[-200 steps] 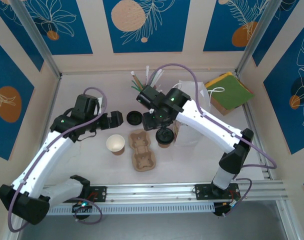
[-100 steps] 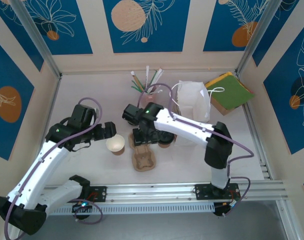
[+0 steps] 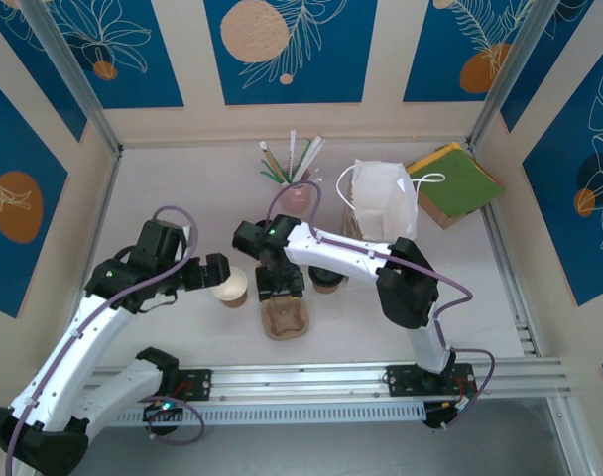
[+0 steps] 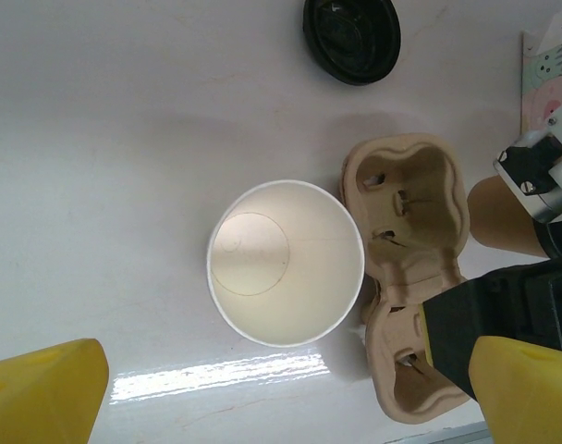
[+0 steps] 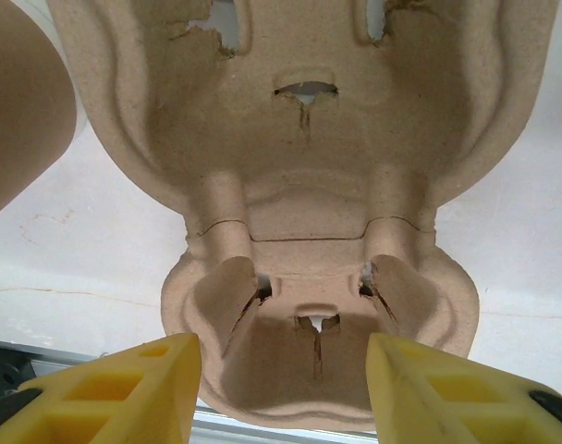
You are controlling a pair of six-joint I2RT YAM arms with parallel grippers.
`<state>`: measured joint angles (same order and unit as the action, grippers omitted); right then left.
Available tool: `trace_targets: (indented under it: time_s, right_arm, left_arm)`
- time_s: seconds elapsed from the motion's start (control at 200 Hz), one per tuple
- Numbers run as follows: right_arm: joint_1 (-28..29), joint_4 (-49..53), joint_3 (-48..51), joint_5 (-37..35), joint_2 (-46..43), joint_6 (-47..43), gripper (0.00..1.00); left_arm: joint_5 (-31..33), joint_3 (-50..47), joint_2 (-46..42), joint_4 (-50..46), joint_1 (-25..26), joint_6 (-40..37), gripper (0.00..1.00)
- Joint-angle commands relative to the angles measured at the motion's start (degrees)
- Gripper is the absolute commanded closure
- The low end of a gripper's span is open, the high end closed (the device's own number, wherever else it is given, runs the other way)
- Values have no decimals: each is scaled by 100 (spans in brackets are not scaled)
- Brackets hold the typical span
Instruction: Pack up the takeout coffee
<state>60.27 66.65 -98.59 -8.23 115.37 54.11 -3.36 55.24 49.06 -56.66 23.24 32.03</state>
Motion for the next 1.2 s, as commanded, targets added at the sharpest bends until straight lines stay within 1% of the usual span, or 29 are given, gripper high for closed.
trace_targets:
  time_s: [0.0,0.185,0.32,0.45,0.6,1.08,1.195]
  right_arm:
    - [8,-54,136,212,99,-21,51]
    - [-20,-196,309,230,112,-102,52]
    - [-85,-203,297,168,167,-183,53]
    - [-142,-196,233,164,243,-273,54]
    - [-174,-153,136,123,360,-357,54]
    - [-228,-3,-158,102,563,-458,56]
    - [-235,19,-171,109,583,-462,53]
  left_arm:
    - [15,-20,-79,-202,-55,-133,0]
    - [220,21,-98,-281,-49,-74,0]
    - [704,110,-155,-478,-52,80,0]
    - [996,171,-236,-589,-54,158,0]
    - [1073,163,-278,-593,-52,217,0]
    - [961,94,-300,-444,-54,257,0]
    - [942,74,-296,-433,-56,264,0]
